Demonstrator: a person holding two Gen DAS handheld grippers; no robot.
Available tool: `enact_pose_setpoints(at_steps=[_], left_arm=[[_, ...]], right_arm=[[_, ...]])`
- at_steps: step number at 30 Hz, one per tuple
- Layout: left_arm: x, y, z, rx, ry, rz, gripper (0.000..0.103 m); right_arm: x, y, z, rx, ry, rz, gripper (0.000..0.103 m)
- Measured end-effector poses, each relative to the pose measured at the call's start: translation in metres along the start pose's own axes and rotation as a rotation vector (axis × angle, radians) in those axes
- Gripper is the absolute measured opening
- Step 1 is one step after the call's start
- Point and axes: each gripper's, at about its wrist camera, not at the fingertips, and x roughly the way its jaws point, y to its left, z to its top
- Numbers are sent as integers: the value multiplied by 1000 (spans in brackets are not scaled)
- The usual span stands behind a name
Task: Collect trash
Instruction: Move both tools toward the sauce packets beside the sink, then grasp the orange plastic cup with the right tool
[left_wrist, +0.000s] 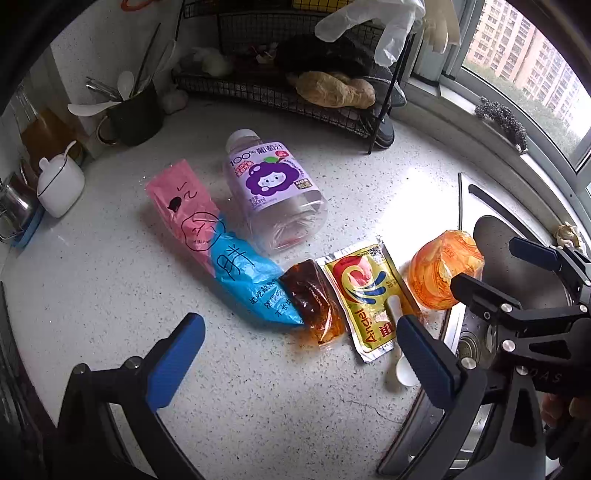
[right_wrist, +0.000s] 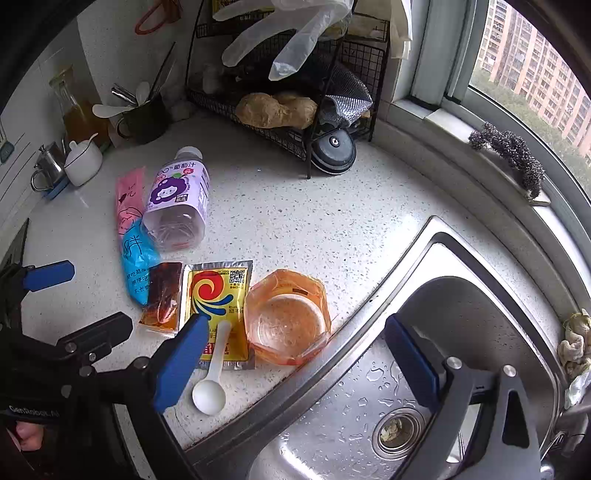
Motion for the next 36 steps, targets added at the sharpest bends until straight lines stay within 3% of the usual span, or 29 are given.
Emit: enact_pose_setpoints(at_steps=[4,11,17,26,36], left_arm=[[18,0,5,3,21,1,103],[34,5,12,-22,41,-9,103],[27,9,22,-39,30,-25,103],[22,8,65,-17,-1,-17,103],[55,11,109,-34,14,-22,103]], right_arm=[[22,-5,3,1,41,20,96],[42,-5,3,-4,87,57,61],[28,3,6,-25,29,30,58],[19,-2,40,4,-16,33,58],[37,-20,72,26,-36,31,58]])
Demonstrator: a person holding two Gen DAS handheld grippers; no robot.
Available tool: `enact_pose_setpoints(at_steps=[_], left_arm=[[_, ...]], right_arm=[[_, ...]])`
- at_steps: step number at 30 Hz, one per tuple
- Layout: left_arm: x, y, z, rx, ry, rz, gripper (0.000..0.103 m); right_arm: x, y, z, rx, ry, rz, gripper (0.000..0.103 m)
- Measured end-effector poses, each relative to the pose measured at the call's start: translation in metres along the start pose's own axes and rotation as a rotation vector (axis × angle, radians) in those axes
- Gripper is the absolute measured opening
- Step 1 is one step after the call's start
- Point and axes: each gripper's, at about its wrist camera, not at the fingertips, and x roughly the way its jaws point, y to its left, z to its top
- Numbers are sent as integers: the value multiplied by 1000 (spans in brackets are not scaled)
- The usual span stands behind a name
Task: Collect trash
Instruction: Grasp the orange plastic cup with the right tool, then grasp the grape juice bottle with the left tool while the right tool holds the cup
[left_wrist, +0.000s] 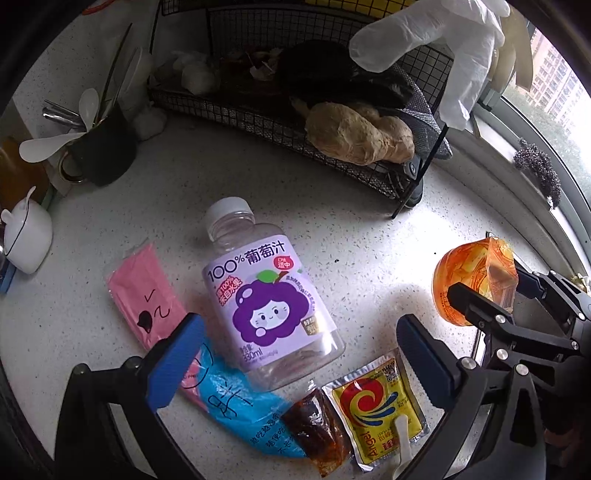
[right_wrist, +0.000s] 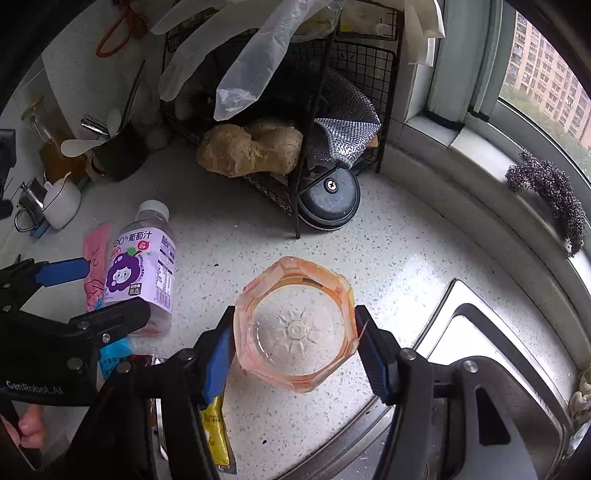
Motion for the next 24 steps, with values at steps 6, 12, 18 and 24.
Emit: enact_pose_setpoints(at_steps=[6,12,18,24], left_arm=[[28,10,4,-30,51,-4,103],[39,11,6,-7,46,9,97],[45,11,10,7,53,-1,80],[37,5,2,20,32,-6,75]], right_arm=[[19,-1,7,-12,20,4,58],[31,-2,3,-8,47,20,58],[32,-7,0,-7,50,20,58],[30,-8,-2,-2,40,22,58]])
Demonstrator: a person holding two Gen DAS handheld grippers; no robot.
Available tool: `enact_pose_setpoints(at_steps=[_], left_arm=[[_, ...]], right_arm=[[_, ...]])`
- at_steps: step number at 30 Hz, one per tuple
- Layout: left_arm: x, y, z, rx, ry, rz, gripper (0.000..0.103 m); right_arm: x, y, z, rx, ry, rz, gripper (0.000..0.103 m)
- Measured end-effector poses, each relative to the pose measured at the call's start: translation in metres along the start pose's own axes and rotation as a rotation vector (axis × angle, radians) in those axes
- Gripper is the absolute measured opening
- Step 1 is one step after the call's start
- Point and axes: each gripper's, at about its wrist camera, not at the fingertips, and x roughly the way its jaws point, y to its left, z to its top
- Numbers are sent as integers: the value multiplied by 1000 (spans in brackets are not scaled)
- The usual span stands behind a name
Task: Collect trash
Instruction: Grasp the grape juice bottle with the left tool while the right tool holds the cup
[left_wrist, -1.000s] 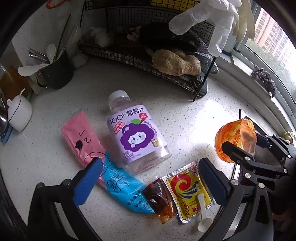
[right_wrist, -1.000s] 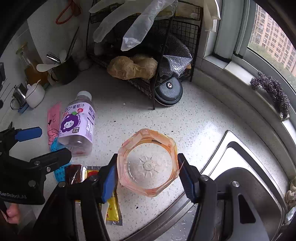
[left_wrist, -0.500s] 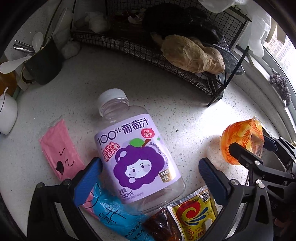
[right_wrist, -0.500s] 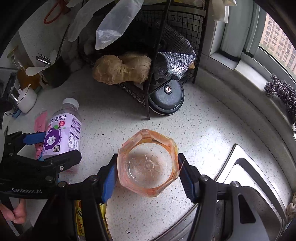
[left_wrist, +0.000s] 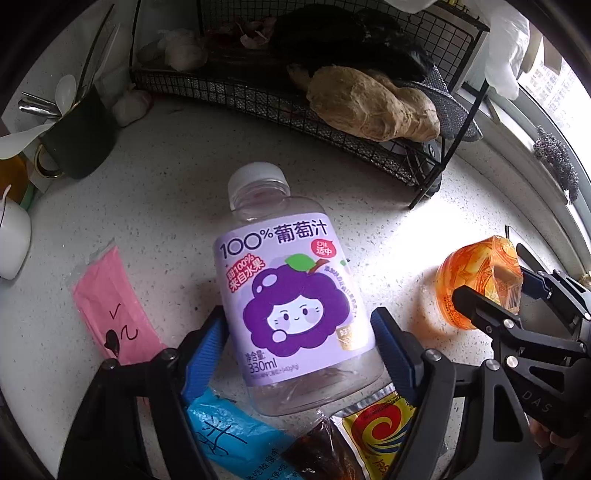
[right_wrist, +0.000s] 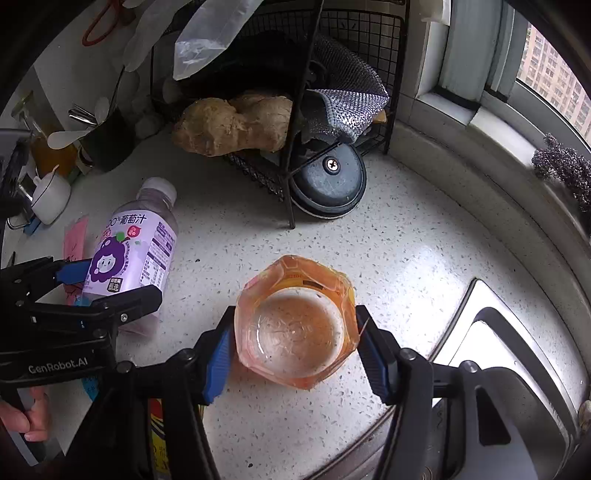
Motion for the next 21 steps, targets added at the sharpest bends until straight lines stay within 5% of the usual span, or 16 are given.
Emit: enact_pose_setpoints(at_steps=[21], left_arm=[[-103,-9,-44,67,-185,-2,68]], right_arm=[[-59,18,-22,-17,-76,10,58]])
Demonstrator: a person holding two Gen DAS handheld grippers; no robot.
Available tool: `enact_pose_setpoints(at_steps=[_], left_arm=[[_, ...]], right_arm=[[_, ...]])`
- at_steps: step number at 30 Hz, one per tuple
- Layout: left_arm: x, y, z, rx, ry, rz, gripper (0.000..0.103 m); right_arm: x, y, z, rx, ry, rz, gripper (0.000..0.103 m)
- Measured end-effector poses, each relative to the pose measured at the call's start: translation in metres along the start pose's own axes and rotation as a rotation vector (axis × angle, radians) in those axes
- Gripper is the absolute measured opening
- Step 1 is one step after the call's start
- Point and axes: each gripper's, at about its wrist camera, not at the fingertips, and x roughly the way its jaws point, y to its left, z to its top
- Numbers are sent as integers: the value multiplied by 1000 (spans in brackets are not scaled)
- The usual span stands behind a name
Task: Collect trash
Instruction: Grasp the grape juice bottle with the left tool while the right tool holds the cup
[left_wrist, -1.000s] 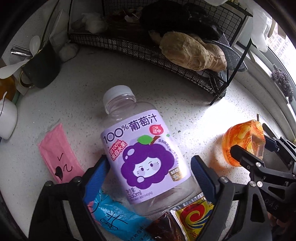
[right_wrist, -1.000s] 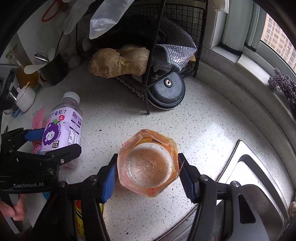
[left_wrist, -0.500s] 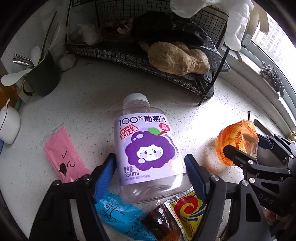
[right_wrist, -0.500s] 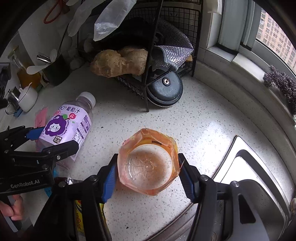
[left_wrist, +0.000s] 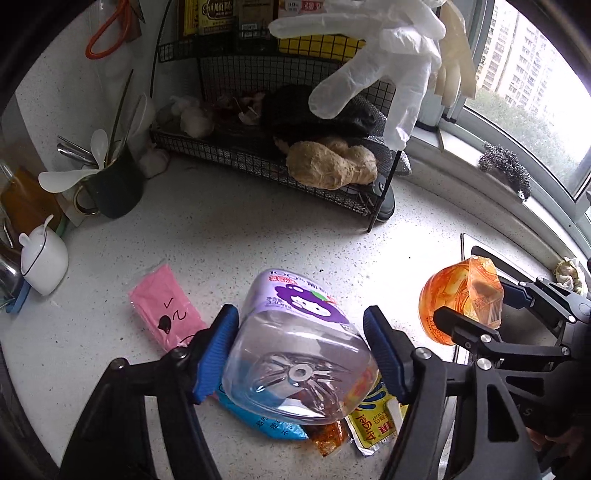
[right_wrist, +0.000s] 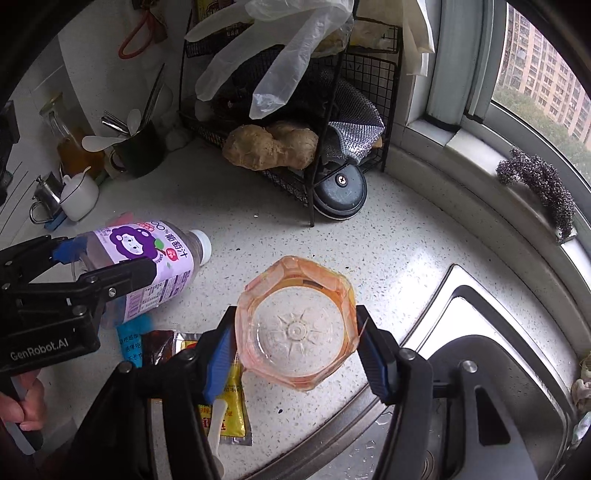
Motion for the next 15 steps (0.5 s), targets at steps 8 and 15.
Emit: enact_pose_setpoints(at_steps=[8,15], left_arm=[[-42,-4,-4,17,-84,-5,66],[-80,-1,-28,3,-121,-7,66]], right_arm=[[-42,18,-8,-17,-59,11,58],[-68,38,-22,-50,-95,18,58]])
